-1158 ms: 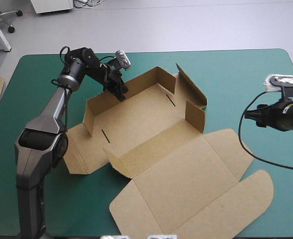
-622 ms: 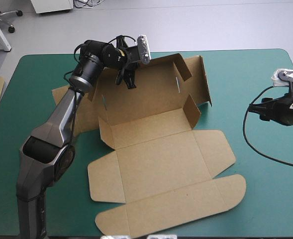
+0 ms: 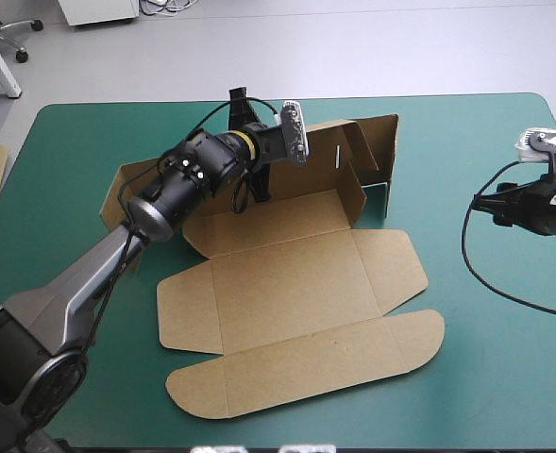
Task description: Fold the box
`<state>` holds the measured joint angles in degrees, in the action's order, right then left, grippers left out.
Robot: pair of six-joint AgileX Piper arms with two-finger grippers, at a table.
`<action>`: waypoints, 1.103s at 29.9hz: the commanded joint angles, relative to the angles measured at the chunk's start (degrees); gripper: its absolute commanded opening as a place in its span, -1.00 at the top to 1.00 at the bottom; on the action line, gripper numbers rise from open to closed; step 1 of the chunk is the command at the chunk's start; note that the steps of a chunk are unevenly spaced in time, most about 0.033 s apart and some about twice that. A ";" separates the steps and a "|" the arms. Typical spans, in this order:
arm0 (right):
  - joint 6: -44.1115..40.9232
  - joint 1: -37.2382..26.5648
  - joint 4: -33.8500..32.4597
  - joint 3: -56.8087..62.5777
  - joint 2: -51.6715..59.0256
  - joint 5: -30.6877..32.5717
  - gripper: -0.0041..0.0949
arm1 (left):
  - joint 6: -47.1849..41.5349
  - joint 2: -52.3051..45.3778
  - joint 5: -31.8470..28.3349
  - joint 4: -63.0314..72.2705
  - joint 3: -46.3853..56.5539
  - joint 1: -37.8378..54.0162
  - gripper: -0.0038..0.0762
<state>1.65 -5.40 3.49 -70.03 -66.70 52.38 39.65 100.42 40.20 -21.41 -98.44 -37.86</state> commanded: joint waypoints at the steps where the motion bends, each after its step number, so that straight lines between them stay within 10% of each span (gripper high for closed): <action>1: 0.59 -0.55 0.22 -1.88 0.93 -2.95 -0.24 | -17.28 -6.41 -5.02 -14.22 4.88 -3.18 0.94; 10: 0.59 -0.55 0.84 -1.88 0.93 -3.35 -0.24 | -15.39 -6.28 -6.23 -17.29 6.40 -4.03 0.94; 21: -0.18 -0.55 0.81 -1.88 1.41 -0.42 -0.22 | -8.50 -14.73 -31.07 -14.88 22.37 -4.30 0.94; 33: -1.12 -0.55 -2.66 -1.88 1.41 -1.89 -0.22 | -10.77 -13.69 -36.94 -14.87 30.01 -4.30 0.94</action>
<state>0.97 -5.40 2.45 -70.03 -65.79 54.73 31.41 88.05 5.88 -37.58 -67.38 -41.91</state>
